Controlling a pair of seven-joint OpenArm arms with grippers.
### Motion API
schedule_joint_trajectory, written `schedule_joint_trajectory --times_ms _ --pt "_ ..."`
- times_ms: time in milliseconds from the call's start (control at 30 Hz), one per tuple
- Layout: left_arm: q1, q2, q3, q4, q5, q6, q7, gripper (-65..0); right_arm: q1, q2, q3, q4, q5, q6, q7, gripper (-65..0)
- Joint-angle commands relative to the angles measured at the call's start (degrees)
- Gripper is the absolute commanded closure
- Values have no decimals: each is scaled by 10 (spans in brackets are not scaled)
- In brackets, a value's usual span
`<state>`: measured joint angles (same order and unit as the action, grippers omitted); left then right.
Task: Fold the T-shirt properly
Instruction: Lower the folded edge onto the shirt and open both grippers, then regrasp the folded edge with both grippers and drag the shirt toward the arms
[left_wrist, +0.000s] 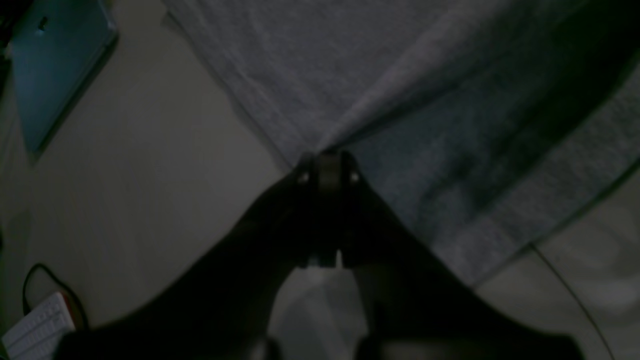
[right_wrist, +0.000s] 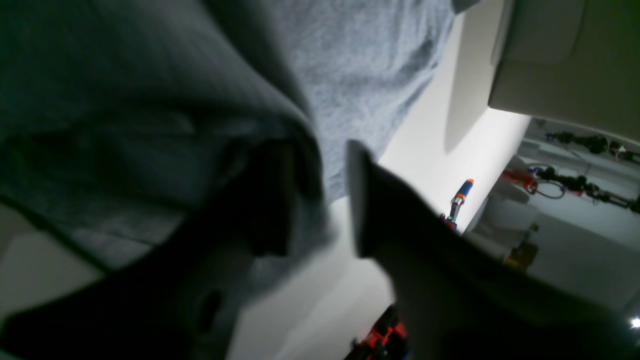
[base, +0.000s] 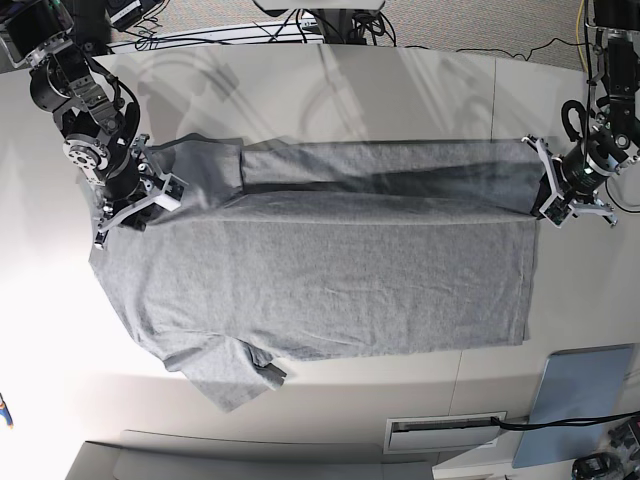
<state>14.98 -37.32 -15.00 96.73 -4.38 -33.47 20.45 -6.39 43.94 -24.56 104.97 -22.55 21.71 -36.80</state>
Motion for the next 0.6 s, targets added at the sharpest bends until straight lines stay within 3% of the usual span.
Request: schedule_joint_trajectory --times_ms 0,100,167,233,267,333,400,433,500,567 --pt "-7 -13 -5 7 -4 9 -12 -93 9 11 6 7 -9 -30 2 -212" --pt "-7 -13 -5 7 -4 32 -8 -214 9 11 6 7 -10 -87 -5 -212" --pt "-7 -15 -5 7 -9 46 3 -259 9 11 6 7 -8 -99 -15 -212" --pt "-7 -17 -5 7 -44 57 30 -260 9 11 6 7 12 -100 -27 -212" --pt "-7 -17 -5 7 -70 59 46 -250 8 11 6 7 31 -102 -36 -211" --pt "-2 -15 -5 7 -139 60 77 -168 7 11 6 7 82 -114 -50 -203" --pt "10 -8 -5 7 -199 57 93 -32 3 9 6 7 116 -135 -63 -117" --pt "18 -2 -5 7 -210 55 92 0 -3 3 9 7 116 -153 -67 -64" --pt "33 18 -5 7 -214 54 91 0 -17 -14 24 7 116 -200 -66 0" --pt "44 39 -5 7 -214 54 91 0 -35 -38 55 7 116 -222 -63 0"
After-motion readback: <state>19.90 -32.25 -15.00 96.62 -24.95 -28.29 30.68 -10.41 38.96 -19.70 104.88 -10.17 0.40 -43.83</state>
